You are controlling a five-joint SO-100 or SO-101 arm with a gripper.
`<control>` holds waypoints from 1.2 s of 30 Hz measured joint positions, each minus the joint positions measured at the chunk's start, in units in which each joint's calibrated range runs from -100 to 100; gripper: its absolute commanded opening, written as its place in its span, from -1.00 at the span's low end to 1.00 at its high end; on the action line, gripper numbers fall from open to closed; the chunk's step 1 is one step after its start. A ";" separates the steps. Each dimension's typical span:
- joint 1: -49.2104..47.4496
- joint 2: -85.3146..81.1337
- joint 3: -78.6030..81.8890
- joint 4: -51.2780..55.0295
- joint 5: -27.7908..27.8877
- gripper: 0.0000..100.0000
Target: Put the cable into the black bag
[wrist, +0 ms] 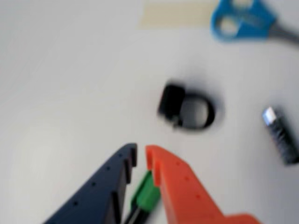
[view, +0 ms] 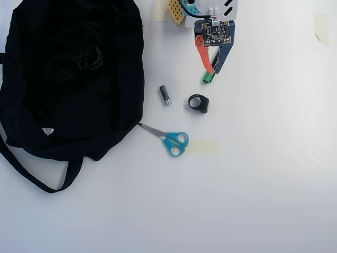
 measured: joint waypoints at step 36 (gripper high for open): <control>7.27 -47.16 40.57 15.80 4.79 -0.95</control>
